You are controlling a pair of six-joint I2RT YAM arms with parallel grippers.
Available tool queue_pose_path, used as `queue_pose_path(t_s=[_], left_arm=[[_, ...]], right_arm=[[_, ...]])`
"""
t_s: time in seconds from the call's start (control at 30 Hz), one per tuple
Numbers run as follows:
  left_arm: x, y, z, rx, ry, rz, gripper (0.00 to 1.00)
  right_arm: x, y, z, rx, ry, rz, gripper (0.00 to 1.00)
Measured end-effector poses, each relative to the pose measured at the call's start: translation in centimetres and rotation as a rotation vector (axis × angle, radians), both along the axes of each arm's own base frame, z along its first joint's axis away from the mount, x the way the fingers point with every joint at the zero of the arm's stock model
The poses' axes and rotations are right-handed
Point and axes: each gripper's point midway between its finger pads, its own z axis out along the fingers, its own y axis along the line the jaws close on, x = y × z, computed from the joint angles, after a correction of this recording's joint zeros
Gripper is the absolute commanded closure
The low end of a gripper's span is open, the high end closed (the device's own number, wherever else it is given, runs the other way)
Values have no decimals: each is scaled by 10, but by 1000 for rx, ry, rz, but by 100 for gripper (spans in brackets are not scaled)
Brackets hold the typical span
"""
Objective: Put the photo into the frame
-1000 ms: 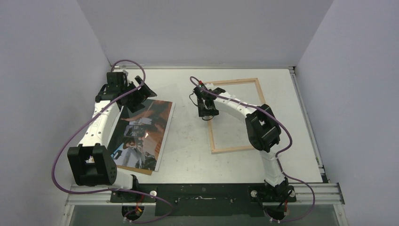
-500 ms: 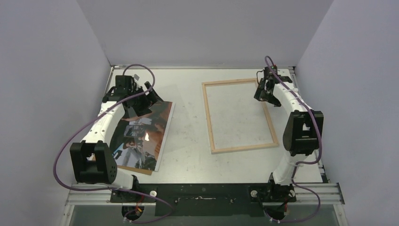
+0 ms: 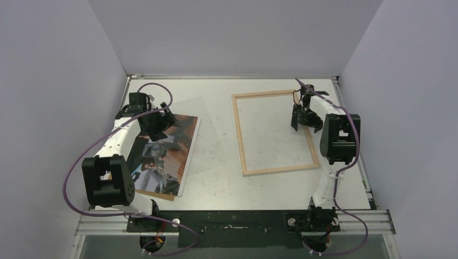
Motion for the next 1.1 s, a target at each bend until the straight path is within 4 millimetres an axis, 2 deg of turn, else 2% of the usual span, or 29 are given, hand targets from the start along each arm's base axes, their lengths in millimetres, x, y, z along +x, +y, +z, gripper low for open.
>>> queue_pose_path(t_s=[0.13, 0.23, 0.4, 0.57, 0.6, 0.83, 1.1], left_arm=[[1, 4, -6, 4, 13, 3, 19], [1, 4, -12, 3, 31, 5, 20], [2, 8, -24, 2, 67, 12, 22], [11, 15, -28, -2, 79, 24, 23], [13, 17, -29, -1, 78, 24, 23], [20, 28, -28, 1, 73, 37, 23], [13, 61, -34, 34, 107, 106, 23]], right_arm=[[5, -12, 0, -6, 15, 28, 28], [15, -17, 2, 26, 2, 46, 34], [21, -6, -10, 132, 17, 93, 46], [27, 7, -11, 201, 14, 139, 70], [27, 9, -11, 208, 15, 144, 73], [26, 22, -11, 182, 26, 180, 77], [27, 54, -10, 147, 32, 257, 78]])
